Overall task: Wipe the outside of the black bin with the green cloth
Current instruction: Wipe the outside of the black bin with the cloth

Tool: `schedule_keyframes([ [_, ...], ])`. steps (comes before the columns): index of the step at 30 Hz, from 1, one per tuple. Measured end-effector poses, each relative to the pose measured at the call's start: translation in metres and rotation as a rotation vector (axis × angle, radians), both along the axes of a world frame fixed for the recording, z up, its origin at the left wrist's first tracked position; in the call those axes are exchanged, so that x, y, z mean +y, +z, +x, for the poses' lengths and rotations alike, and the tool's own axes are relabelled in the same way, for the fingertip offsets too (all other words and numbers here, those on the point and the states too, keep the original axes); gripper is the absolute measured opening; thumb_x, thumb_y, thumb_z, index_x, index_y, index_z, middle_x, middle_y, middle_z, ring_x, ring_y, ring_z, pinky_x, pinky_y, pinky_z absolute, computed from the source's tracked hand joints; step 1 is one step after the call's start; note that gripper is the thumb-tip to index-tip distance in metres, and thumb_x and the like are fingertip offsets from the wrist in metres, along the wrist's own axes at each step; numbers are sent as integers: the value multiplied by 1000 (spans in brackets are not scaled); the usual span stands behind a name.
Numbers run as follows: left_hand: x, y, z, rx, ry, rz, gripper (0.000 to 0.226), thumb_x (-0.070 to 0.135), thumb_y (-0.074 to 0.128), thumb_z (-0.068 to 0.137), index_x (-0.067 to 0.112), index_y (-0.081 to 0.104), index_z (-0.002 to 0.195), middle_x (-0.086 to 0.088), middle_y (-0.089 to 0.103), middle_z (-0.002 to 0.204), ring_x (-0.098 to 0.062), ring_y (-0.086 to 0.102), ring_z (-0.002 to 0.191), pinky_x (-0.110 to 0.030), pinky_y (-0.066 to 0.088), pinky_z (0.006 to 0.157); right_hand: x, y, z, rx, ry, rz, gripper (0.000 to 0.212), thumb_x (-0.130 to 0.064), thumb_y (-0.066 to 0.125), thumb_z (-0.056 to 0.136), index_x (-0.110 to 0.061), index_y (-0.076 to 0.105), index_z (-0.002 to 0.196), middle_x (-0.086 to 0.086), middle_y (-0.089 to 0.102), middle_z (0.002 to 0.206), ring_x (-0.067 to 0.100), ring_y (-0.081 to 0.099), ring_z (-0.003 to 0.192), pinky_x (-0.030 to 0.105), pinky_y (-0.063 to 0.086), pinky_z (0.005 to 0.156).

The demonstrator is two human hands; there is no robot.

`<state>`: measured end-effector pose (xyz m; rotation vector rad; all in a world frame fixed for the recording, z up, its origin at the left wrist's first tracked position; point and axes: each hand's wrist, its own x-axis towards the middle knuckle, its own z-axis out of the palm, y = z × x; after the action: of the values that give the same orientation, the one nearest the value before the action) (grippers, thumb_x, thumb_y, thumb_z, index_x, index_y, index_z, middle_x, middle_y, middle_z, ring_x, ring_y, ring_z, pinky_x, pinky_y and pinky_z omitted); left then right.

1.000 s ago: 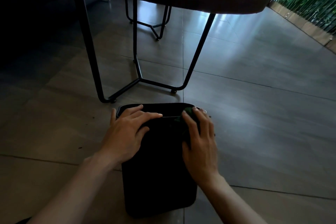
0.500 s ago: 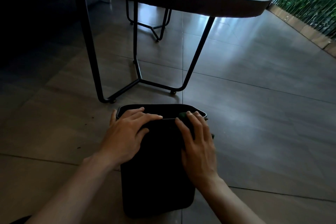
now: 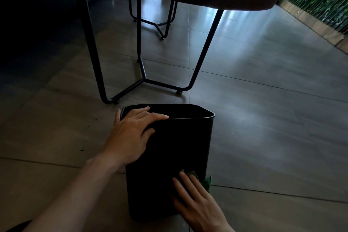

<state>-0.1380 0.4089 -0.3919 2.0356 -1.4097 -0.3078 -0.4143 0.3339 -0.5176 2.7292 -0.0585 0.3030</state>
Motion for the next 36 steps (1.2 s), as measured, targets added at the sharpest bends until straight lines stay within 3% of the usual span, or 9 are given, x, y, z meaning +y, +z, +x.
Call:
schedule_keyframes([
  [4, 0, 2, -2, 8, -5, 3, 45, 26, 52, 101, 56, 47, 134, 30, 54, 137, 5, 23, 147, -64, 1, 122, 7, -3, -13, 43, 36, 14, 27, -29, 51, 100, -31, 72, 117, 2, 68, 136, 29, 62, 128, 42, 56, 100],
  [7, -1, 4, -3, 9, -8, 10, 45, 26, 52, 100, 56, 47, 133, 29, 54, 138, 6, 22, 147, -62, 2, 122, 7, 14, -10, -33, 2, 147, 13, -27, 63, 94, -28, 72, 104, 6, 71, 127, 29, 70, 116, 39, 59, 90],
  [9, -1, 4, -2, 7, -13, 14, 46, 26, 52, 100, 57, 46, 133, 29, 53, 138, 5, 22, 147, -62, 4, 122, 0, 36, -3, -124, -101, 346, 27, -23, 74, 82, -22, 72, 109, 9, 70, 122, 30, 71, 102, 35, 60, 81],
  [12, 1, 4, 2, 29, -56, 12, 47, 26, 54, 100, 61, 44, 131, 35, 49, 138, 6, 21, 147, -60, 4, 123, -25, 91, 3, -341, -341, 618, 43, -27, 67, 70, -22, 70, 112, 3, 62, 114, 27, 65, 95, 31, 56, 73],
  [16, 2, 4, 4, 50, -124, -12, 49, 23, 60, 97, 61, 48, 125, 36, 48, 138, 7, 22, 146, -57, 3, 124, -86, 167, -2, -508, -590, 659, 40, -31, 70, 67, -27, 66, 107, 0, 59, 100, 28, 63, 77, 36, 52, 67],
  [20, 8, 10, 8, 87, -163, -22, 49, 17, 66, 93, 59, 55, 115, 35, 51, 136, 5, 26, 146, -56, 8, 124, -147, 206, -5, -170, -773, 553, 73, -18, 78, 79, -53, 53, 138, -1, 53, 110, 31, 61, 95, 43, 56, 75],
  [25, 20, 14, 22, 180, -198, -17, 53, 5, 71, 88, 54, 63, 107, 33, 58, 130, 4, 31, 144, -59, 19, 121, -162, 197, 14, 222, -581, 471, 57, -26, 70, 91, -65, 54, 130, -11, 44, 126, 15, 50, 110, 30, 47, 70],
  [30, 29, 13, 32, 236, -210, -17, 55, -5, 70, 84, 47, 64, 103, 34, 63, 124, 15, 38, 135, -45, 32, 119, -145, 183, 38, 217, -420, 547, 34, -33, 70, 94, -62, 59, 108, -22, 47, 122, 14, 53, 106, 36, 52, 76],
  [36, 37, 13, 42, 92, -81, -58, 42, 1, 72, 81, 40, 62, 95, 28, 65, 122, 9, 48, 126, -23, 39, 102, -128, 197, 45, 275, -272, 432, 36, -36, 73, 90, -48, 58, 121, -13, 49, 127, 17, 53, 106, 33, 50, 74],
])
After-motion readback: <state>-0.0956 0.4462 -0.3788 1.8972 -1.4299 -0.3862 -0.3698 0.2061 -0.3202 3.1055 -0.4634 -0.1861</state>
